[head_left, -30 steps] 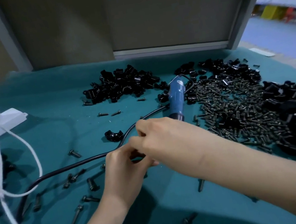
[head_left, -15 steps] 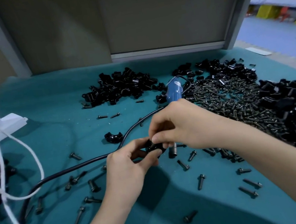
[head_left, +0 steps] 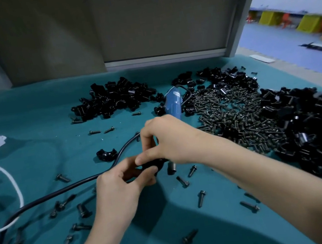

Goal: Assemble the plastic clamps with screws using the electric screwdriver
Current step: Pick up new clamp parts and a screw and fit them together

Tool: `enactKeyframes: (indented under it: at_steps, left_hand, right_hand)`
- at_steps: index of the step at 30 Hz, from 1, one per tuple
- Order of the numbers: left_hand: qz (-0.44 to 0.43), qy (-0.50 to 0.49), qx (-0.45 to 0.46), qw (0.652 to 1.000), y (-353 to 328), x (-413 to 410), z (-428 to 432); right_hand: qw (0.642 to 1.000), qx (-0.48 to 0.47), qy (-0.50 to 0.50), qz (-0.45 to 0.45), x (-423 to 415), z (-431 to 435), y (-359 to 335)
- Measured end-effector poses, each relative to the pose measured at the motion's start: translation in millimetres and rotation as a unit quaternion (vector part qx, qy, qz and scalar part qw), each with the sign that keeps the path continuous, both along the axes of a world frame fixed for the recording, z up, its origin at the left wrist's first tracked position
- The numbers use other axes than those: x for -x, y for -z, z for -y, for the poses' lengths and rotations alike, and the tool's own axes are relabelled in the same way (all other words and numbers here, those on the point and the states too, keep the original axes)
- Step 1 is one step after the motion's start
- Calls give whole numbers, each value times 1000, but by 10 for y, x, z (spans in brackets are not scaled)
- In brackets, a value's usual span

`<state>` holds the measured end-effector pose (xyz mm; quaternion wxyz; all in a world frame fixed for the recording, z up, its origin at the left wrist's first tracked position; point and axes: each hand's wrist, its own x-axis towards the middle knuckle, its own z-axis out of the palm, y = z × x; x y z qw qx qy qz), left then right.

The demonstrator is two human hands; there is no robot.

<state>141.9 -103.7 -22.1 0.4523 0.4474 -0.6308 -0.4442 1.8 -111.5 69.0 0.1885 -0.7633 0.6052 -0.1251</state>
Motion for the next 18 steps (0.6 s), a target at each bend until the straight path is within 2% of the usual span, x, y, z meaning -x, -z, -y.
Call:
enactKeyframes:
  at_steps: [6, 8, 10, 12, 15, 18]
  left_hand:
    - [-10, 5, 1, 1000, 5, 2, 18]
    - [-58, 10, -31, 998, 6, 9, 12]
    - [-89, 4, -62, 994, 18, 6, 19]
    - [-95, 3, -73, 993, 27, 1, 27]
    - [-102, 6, -78, 992, 13, -10, 27]
    - [-115, -1, -76, 990, 9, -1, 27]
  right_hand:
    - [997, 65, -17, 30, 67, -83, 151]
    - [991, 93, 17, 91, 249, -127, 147]
    - [982, 130, 95, 94, 585, -134, 136]
    - [975, 120, 187, -21, 1091, -108, 92]
    - [930, -35, 291, -223, 1875, -144, 13]
    - [907, -108, 295, -281, 2284, -264, 59]
